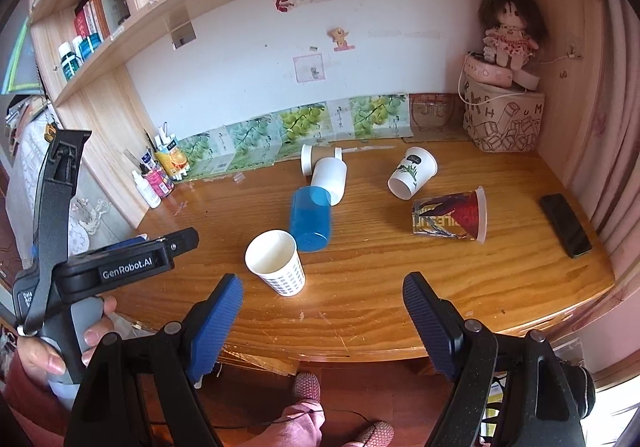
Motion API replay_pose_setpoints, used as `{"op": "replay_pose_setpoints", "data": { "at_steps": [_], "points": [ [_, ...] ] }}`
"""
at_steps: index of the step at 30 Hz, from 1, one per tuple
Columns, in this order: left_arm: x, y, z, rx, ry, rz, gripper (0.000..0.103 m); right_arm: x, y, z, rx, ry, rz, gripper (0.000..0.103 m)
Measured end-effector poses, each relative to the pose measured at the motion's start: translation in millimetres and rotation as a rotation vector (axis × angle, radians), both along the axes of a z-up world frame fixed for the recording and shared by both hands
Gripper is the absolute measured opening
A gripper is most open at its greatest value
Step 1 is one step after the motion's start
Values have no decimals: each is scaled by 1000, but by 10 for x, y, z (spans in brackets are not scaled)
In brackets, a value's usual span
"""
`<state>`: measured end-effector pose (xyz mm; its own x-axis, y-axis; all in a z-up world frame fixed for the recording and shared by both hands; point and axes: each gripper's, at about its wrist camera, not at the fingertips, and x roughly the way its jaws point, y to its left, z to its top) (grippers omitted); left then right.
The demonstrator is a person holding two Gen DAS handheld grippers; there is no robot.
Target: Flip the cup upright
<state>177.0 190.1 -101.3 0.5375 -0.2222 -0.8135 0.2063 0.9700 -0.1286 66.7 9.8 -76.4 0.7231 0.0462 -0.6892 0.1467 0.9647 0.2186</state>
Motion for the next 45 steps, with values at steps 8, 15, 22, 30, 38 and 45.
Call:
{"op": "replay_pose_setpoints", "data": {
  "at_steps": [8,15,22,30,38,45],
  "points": [
    [-585,-21,297,-38,-54,63,100,-411,-117,143,12,-70,14,87],
    [-856,-30,598,-59,-174,105,103,-670,-144,323,-45,-152,-14,87],
    [-1118,-18,812,-45,-372,130,103,-768,-104,449,-74,-257,6,87],
    [-1282,-54,937,-33,-482,135,103,-809,-117,534,-96,-304,15,87],
    [-1340,-111,982,-17,-525,123,103,-822,-118,555,-109,-330,20,87],
    [-1372,-161,996,-9,-539,105,103,-863,-120,565,-111,-352,19,87]
  ]
}}
